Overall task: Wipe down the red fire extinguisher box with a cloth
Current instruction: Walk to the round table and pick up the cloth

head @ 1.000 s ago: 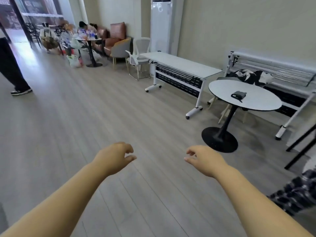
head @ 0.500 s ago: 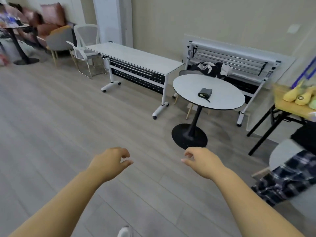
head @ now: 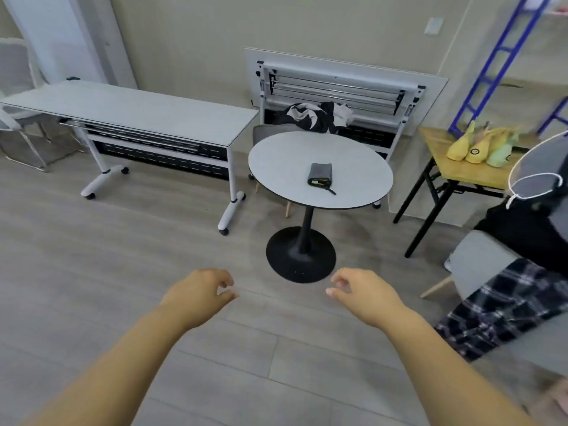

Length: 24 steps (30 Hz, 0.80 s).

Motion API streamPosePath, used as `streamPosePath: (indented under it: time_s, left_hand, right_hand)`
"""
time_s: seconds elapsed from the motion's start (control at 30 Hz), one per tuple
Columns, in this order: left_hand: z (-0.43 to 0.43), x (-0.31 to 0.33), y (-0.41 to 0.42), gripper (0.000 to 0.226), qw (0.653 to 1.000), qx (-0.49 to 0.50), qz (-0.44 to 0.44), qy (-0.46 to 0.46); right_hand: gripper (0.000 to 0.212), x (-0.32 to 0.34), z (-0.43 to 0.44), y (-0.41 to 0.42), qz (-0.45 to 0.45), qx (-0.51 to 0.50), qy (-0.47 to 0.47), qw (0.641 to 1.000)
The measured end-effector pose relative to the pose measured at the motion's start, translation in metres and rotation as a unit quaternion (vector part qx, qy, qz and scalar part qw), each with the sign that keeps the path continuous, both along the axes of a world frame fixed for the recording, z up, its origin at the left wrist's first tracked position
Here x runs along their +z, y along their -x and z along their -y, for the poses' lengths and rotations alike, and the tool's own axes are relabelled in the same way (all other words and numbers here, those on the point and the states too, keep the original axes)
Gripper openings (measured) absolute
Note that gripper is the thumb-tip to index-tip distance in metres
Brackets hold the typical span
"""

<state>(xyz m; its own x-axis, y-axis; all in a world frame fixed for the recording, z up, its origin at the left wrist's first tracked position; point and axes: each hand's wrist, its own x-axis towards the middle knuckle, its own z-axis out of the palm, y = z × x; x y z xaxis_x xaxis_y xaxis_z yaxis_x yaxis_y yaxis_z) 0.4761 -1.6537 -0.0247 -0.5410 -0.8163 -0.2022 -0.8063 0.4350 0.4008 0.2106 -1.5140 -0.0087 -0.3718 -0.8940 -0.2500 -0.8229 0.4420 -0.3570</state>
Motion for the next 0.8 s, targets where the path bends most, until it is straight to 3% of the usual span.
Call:
streamPosePath:
  time_s: [0.33,0.47,0.6,0.8]
  left_hand:
    - [0.143,-0.018,0.125,0.027,0.999,-0.04,-0.001,-0.02]
    - [0.204,-0.019,0.184,0.027,0.999,-0.039,0.005,-0.018]
    - [0.258,-0.015,0.232,0.022,1.0,-0.027,-0.001,-0.016]
    - [0.315,-0.033,0.277,0.028,0.999,-0.021,0.006,-0.043]
  right_hand:
    - [0.024,-0.032,0.122,0.111,0.022,-0.055,-0.025,0.998]
    - [0.013,-0.05,0.182,0.17,0.029,-0.055,-0.031,0.998]
    - [0.022,-0.06,0.239,0.217,0.027,-0.053,-0.053,0.997]
    - [0.019,-0.08,0.315,0.261,0.047,-0.072,-0.078,0.993]
